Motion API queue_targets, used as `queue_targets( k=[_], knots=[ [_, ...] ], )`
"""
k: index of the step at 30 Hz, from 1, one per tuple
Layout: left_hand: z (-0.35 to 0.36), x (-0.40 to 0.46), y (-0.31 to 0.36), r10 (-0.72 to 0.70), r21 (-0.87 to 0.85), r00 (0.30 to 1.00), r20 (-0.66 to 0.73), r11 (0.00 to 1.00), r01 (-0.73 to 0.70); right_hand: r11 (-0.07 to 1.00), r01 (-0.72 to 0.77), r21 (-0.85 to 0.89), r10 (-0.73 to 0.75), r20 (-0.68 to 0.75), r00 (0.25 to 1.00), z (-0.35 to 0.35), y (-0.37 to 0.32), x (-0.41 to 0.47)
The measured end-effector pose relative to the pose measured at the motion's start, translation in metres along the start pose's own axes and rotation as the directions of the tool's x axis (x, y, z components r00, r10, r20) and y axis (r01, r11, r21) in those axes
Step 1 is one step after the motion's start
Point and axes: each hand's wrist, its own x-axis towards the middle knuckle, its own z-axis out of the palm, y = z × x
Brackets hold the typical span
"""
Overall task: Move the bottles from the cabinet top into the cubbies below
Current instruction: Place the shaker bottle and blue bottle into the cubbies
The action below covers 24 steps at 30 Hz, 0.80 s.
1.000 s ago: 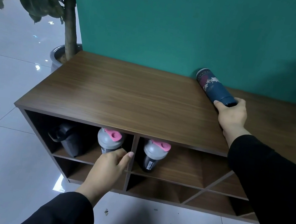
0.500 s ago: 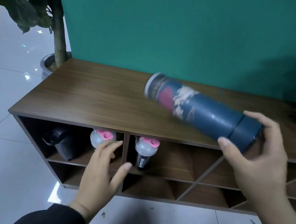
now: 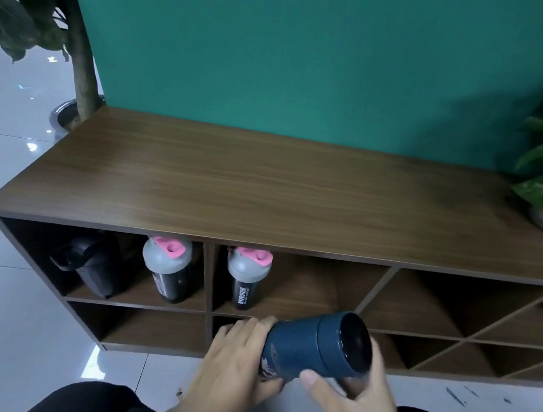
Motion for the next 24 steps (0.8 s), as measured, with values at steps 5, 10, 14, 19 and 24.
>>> queue_targets(
  k=[5, 10, 14, 19, 24],
  knots=[
    [0.031, 0.022, -0.003, -0.194, -0.062, 0.933, 0.302, 0.973, 0.222, 0.989, -0.142, -0.051, 0.133, -0.14, 0.981, 0.006, 0.045, 0.048],
    [0.04, 0.035, -0.008, -0.283, 0.014, 0.863, 0.419, 0.952, 0.306, 0.941, -0.191, -0.28, 0.153, -0.152, 0.976, -0.002, 0.064, 0.111],
    [0.038, 0.038, -0.017, -0.285, 0.03, 0.854, 0.435, 0.953, 0.303, 0.903, -0.17, -0.395, 0.12, -0.148, 0.982, -0.004, 0.063, 0.147],
    [0.037, 0.042, -0.029, -0.273, 0.057, 0.855, 0.441, 0.959, 0.277, 0.879, -0.172, -0.444, 0.104, -0.173, 0.979, -0.004, 0.073, 0.175],
    [0.041, 0.056, -0.035, -0.303, 0.041, 0.855, 0.421, 0.948, 0.316, 0.887, -0.154, -0.436, 0.068, -0.205, 0.976, 0.0, 0.076, 0.192]
  ],
)
